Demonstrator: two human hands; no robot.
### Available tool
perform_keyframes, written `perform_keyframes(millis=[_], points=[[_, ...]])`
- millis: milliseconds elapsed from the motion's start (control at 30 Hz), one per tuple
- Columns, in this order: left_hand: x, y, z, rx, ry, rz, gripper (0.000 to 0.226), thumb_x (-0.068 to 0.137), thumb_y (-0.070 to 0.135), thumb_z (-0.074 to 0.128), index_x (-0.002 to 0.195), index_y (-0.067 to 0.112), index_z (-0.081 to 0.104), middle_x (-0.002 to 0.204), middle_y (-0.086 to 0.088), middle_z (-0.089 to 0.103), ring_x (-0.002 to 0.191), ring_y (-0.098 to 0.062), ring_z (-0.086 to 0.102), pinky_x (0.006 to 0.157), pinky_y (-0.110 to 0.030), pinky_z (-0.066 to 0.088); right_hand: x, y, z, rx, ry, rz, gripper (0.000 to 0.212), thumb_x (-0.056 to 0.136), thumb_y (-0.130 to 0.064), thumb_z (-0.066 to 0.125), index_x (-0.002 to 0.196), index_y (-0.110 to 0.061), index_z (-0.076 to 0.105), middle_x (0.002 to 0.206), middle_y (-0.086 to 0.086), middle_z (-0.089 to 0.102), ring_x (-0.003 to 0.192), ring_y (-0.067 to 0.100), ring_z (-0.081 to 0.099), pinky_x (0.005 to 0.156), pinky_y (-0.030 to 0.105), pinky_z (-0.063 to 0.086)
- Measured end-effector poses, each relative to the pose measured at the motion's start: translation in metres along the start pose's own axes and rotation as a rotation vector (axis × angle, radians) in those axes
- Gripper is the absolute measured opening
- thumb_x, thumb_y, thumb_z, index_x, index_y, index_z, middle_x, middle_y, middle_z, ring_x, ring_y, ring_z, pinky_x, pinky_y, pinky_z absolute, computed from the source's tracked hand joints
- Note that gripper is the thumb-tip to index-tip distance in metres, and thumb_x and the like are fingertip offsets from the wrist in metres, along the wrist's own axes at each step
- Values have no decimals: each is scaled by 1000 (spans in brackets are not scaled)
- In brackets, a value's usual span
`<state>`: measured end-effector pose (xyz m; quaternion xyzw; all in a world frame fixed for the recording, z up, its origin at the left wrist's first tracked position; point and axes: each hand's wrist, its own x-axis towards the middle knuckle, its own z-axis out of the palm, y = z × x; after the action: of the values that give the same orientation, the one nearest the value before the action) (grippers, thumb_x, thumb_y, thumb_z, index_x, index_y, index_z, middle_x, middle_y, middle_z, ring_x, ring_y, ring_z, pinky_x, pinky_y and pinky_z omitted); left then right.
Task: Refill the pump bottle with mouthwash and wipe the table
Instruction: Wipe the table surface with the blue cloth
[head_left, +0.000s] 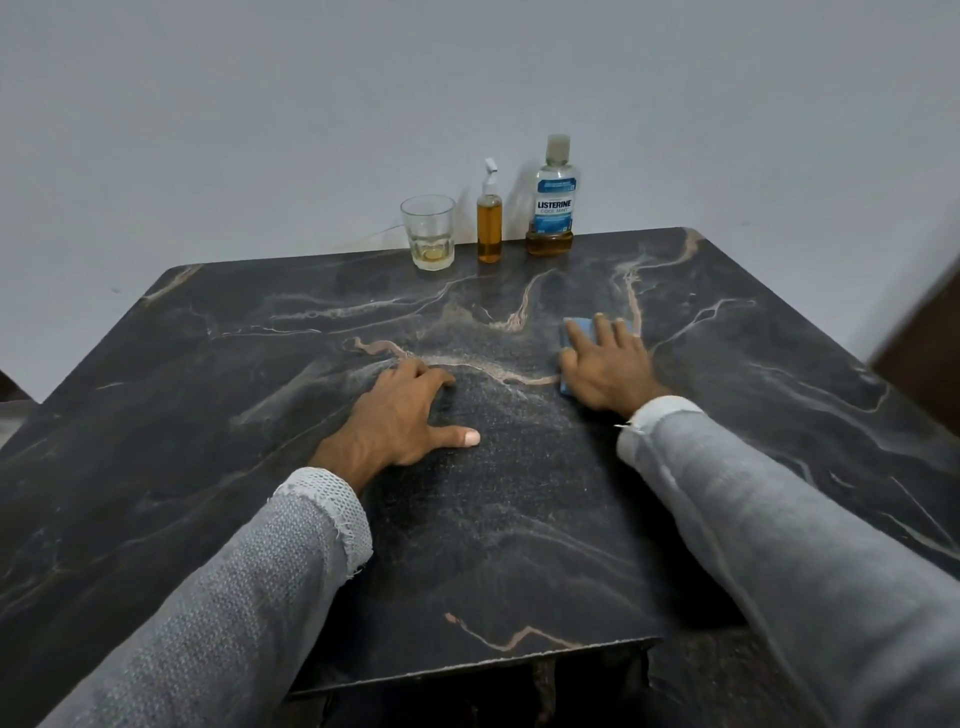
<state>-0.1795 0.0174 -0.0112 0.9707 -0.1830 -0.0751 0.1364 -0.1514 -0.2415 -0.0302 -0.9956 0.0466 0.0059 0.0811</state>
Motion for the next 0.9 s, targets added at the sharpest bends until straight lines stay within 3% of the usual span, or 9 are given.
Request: perform_keyframes(millis=[167, 367, 500, 667, 800, 900], points=[[1, 4, -2, 24, -22, -21, 88, 70, 68, 67, 140, 24, 40, 136, -5, 38, 127, -27, 39, 105, -47, 39, -15, -56, 13, -12, -11, -207, 57, 101, -44, 18, 154, -26, 10, 162, 15, 6, 149, 35, 2, 120, 48, 3], [2, 5, -8, 59, -50, -13, 86, 71, 70, 64, 140, 24, 40, 136, -5, 39, 127, -26, 39, 104, -48, 41, -60, -28, 16, 8, -16, -323, 57, 101, -47, 17, 155, -29, 8, 164, 6, 3, 151, 25, -2, 121, 41, 2], [7, 2, -9, 45, 50, -19, 67, 82, 66, 55, 131, 20, 50, 127, -5, 49, 119, -23, 47, 100, -45, 44, -45, 5, 12, 10, -8, -202, 58, 101, -49, 16, 155, -30, 9, 164, 6, 4, 150, 26, 2, 120, 44, 6], [17, -4, -14, -36, 152, -27, 44, 87, 54, 58, 115, 21, 60, 112, -2, 59, 104, -18, 56, 91, -43, 50, 19, 21, 3, 20, 54, -10, 57, 101, -45, 22, 153, -21, 19, 161, 16, 14, 148, 35, 11, 120, 49, 11], [18, -8, -12, -32, 181, -26, 43, 88, 51, 59, 120, 22, 58, 114, -1, 56, 106, -17, 54, 93, -42, 49, 63, -2, 0, 47, 34, 70, 57, 100, -47, 21, 152, -24, 19, 161, 15, 11, 148, 36, 8, 119, 49, 6], [17, -5, -6, 12, 190, -8, 45, 88, 52, 58, 123, 24, 56, 120, 0, 52, 113, -18, 50, 97, -42, 46, 77, -36, 5, 41, -2, 0, 58, 100, -49, 17, 153, -25, 16, 162, 15, 7, 149, 37, 5, 120, 50, 5]])
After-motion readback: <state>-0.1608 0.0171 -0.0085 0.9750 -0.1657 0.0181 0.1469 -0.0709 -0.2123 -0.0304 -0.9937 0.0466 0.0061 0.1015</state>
